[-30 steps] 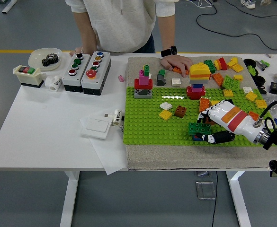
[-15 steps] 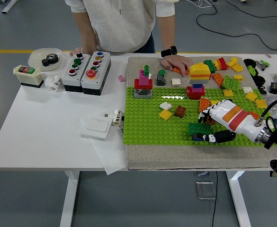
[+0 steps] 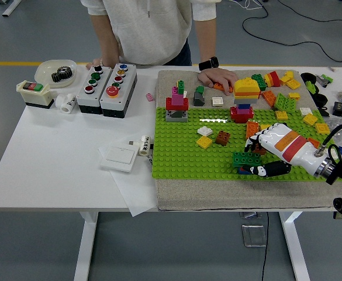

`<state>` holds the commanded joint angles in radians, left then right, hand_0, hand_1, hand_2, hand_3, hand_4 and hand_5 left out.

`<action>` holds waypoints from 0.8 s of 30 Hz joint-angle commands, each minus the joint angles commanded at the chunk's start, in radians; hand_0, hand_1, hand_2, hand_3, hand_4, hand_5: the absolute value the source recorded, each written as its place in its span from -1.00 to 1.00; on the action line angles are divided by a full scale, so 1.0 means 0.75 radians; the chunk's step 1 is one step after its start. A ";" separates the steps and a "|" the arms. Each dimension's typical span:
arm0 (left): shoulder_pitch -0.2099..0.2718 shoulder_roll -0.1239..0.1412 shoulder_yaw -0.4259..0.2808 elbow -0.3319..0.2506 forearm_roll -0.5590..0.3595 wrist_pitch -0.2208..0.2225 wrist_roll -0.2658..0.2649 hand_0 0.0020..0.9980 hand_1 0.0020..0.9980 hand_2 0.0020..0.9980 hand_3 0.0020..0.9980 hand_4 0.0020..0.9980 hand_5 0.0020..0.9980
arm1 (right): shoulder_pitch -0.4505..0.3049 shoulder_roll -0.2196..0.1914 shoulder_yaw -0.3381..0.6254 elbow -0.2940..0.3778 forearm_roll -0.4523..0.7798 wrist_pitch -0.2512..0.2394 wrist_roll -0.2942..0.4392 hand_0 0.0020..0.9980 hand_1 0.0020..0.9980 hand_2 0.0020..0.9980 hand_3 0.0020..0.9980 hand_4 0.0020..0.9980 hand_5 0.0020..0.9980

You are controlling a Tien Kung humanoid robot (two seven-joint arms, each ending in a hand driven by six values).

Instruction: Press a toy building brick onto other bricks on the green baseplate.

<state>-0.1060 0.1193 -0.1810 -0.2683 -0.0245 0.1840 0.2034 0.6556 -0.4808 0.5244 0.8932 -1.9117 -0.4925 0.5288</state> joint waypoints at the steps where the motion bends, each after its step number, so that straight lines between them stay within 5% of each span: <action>1: 0.000 0.000 0.000 0.000 0.001 0.000 0.000 0.02 0.23 0.54 0.59 0.68 0.65 | 0.000 0.000 0.001 -0.001 -0.001 -0.001 -0.002 -0.32 -0.19 -0.04 0.02 0.62 0.23; 24: -0.006 0.001 0.012 0.001 -0.015 -0.002 -0.007 0.02 0.23 0.54 0.59 0.68 0.65 | 0.000 -0.002 0.010 0.002 -0.012 -0.001 -0.015 -0.31 -0.18 -0.03 0.02 0.61 0.24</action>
<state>-0.1106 0.1199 -0.1721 -0.2676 -0.0355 0.1823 0.1985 0.6557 -0.4821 0.5316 0.8943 -1.9207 -0.4929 0.5175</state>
